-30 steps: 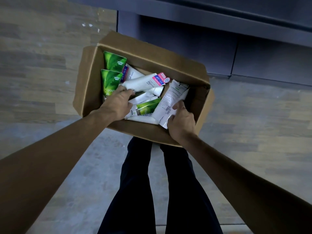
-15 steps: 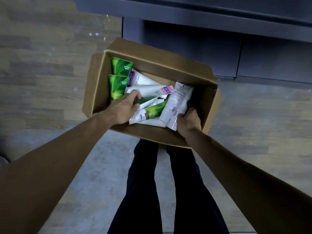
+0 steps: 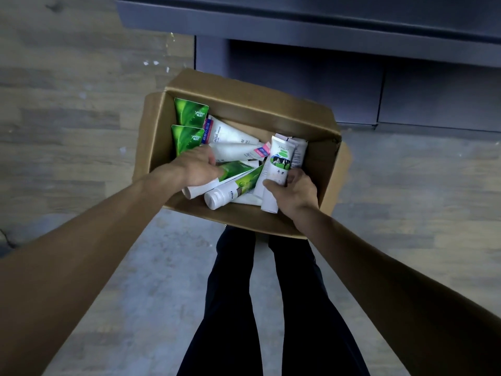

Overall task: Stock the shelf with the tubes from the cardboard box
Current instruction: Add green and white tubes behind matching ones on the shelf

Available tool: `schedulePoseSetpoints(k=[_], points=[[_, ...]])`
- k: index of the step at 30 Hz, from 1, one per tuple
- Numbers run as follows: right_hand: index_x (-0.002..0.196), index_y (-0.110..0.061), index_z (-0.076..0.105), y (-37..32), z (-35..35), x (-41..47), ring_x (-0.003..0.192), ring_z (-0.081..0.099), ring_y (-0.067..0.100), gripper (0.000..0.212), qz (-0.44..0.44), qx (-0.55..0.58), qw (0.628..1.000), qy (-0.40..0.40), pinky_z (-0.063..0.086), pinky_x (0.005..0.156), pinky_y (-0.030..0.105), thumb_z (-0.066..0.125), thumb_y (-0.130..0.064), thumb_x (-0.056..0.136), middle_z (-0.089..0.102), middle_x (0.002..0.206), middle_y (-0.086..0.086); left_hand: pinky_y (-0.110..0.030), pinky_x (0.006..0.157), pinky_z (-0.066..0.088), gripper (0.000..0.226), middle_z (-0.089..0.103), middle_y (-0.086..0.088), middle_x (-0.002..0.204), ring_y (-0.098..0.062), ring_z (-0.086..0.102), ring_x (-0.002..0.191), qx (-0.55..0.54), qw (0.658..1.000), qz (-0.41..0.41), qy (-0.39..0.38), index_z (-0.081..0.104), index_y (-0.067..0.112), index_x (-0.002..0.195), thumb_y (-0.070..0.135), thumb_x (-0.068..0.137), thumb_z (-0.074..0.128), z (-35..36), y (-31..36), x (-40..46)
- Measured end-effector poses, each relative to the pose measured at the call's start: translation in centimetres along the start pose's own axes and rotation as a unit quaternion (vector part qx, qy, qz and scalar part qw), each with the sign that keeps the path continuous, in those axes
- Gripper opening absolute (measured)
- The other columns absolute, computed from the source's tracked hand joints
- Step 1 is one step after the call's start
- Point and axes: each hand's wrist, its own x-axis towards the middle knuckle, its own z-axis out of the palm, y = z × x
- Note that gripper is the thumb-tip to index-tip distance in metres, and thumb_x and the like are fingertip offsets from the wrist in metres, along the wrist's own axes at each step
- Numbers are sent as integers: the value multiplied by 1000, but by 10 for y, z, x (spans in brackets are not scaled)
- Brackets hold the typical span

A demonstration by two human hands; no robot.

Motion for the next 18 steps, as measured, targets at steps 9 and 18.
schedulePoseSetpoints(k=[9, 18], points=[[87, -17, 69, 5, 0, 14, 80, 73, 27, 18, 67, 125, 987, -79, 61, 76, 48, 75, -33, 82, 74, 96, 8, -36, 80, 56, 39, 73, -7, 96, -24, 70, 89, -153, 981, -102, -69, 69, 14, 101, 38, 71, 74, -2, 4, -2], [94, -21, 69, 11, -4, 12, 94, 70, 26, 40, 61, 134, 983, -110, 58, 84, 47, 77, -46, 63, 73, 103, 2, -35, 69, 48, 63, 70, -12, 91, -27, 63, 76, -216, 964, -120, -101, 68, 10, 104, 41, 49, 71, -11, 5, -33]])
